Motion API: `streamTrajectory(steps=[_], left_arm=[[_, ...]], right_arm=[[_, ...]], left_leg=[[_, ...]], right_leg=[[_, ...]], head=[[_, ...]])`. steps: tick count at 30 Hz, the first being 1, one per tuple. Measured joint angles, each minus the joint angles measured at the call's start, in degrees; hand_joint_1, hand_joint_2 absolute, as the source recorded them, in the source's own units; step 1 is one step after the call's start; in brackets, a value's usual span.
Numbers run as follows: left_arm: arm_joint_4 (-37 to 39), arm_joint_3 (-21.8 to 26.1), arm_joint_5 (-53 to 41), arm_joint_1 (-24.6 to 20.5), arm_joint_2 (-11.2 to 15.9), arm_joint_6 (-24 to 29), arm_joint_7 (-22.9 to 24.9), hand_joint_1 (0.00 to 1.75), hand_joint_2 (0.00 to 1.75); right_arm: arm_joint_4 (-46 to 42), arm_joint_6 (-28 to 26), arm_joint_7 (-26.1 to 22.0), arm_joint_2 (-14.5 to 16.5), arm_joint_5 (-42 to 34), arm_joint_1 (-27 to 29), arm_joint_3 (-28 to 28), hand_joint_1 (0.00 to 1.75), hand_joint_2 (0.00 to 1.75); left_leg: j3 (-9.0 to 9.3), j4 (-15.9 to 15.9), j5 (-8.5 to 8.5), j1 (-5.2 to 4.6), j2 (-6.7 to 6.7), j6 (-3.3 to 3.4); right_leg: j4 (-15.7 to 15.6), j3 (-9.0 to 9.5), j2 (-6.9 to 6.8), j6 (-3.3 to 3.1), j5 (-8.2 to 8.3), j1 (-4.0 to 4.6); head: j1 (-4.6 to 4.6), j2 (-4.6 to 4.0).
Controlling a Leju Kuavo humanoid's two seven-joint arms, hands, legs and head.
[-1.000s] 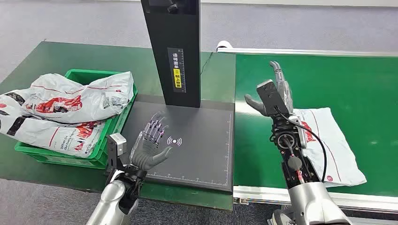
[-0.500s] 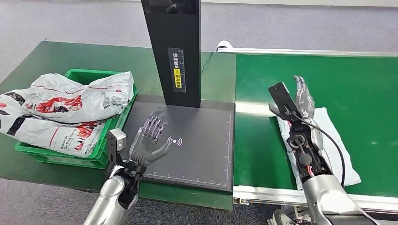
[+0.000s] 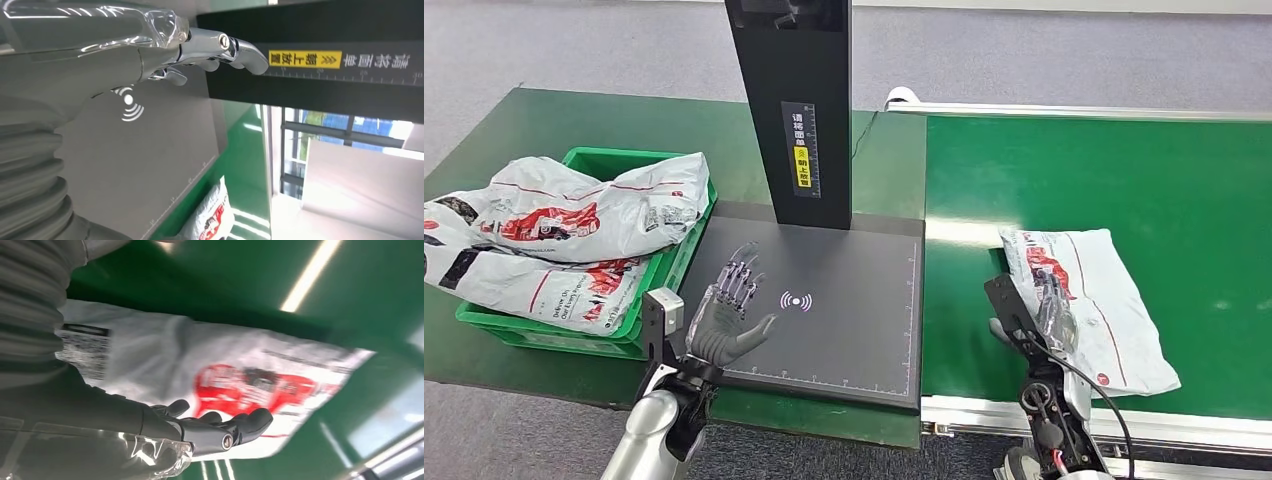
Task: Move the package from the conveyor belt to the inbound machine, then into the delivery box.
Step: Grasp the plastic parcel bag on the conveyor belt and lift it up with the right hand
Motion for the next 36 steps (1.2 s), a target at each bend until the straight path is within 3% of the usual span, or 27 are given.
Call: streamTrajectory(steps=[6, 11, 15, 22, 23, 26, 27, 32, 36], left_arm=[[-2.33, 1.33, -0.73, 2.03, -0.63, 0.73, 0.83, 0.00, 1.75], [-3.59, 1.80, -0.99, 2.83, -1.16, 1.05, 1.25, 0.00, 1.75], [-4.23, 2.17, -1.27, 3.23, -1.54, 1.07, 1.51, 0.00, 1.75], [-4.52, 2.34, -1.81, 3.35, -1.63, 0.66, 1.82, 0.00, 1.75], [-4.52, 2.35, -1.85, 3.35, -1.63, 0.61, 1.83, 0.00, 1.75], [-4.50, 2.38, -1.89, 3.29, -1.61, 0.45, 1.84, 0.00, 1.75], [-4.49, 2.39, -1.89, 3.25, -1.60, 0.42, 1.84, 0.00, 1.75], [-5.07, 2.42, -1.88, 4.00, -1.60, 0.39, 1.84, 0.00, 1.75], [-7.15, 2.53, -1.84, 6.04, -1.47, 0.39, 1.89, 0.00, 1.75]], right_arm=[[-3.24, -7.76, 13.36, 0.69, 18.23, 4.01, -1.85, 0.00, 1.75], [-6.12, -5.04, 19.68, 1.55, 28.25, 6.21, -3.70, 0.00, 1.75], [-7.58, -1.51, 21.12, 2.36, 32.43, 6.95, -5.07, 0.00, 1.75], [-7.45, 9.80, 17.45, 3.35, 31.28, 6.96, -6.15, 0.00, 1.75], [-7.38, 10.29, 17.32, 3.47, 31.21, 6.96, -6.16, 0.07, 1.75], [-7.26, 11.86, 17.17, 3.61, 31.29, 6.84, -6.18, 1.38, 1.75], [-7.20, 12.37, 17.16, 3.62, 31.36, 6.81, -6.17, 1.75, 1.75], [-7.51, 10.84, 16.13, 3.76, 30.07, 7.43, -6.14, 1.75, 1.75], [-10.62, 7.76, 10.33, 4.30, 22.74, 8.63, -6.04, 1.75, 1.75]], left_leg=[[0.01, 0.00, 0.00, -0.01, 0.02, 0.00], [0.02, 0.00, 0.00, 0.00, 0.01, 0.00], [0.02, 0.00, 0.00, 0.00, 0.01, 0.00], [0.03, 0.00, 0.00, -0.01, 0.02, 0.00], [0.04, 0.00, 0.00, -0.01, 0.02, 0.00], [0.06, 0.00, 0.00, -0.01, 0.03, 0.00], [0.08, 0.00, 0.00, -0.01, 0.03, 0.00], [0.08, 0.00, 0.00, -0.01, 0.01, 0.00], [0.07, 0.00, 0.00, -0.01, 0.02, 0.00]], right_leg=[[0.00, 0.01, -0.01, 0.00, 0.00, -0.01], [-0.01, 0.01, -0.01, 0.00, 0.00, -0.01], [-0.01, 0.01, -0.01, 0.00, 0.00, 0.00], [-0.01, 0.01, -0.01, 0.00, 0.00, -0.01], [-0.01, 0.02, -0.01, 0.00, 0.00, -0.01], [-0.01, 0.03, -0.01, 0.00, 0.00, -0.01], [-0.01, 0.04, -0.01, 0.00, 0.00, -0.01], [-0.01, 0.09, -0.02, 0.00, 0.00, -0.01], [-0.01, 0.05, -0.01, 0.00, 0.00, -0.01]], head=[[0.01, 0.00], [0.00, 0.00], [-0.01, 0.00], [0.01, 0.00], [0.00, 0.00], [0.00, 0.00], [0.01, 0.00], [0.01, 0.00], [0.01, 0.00]])
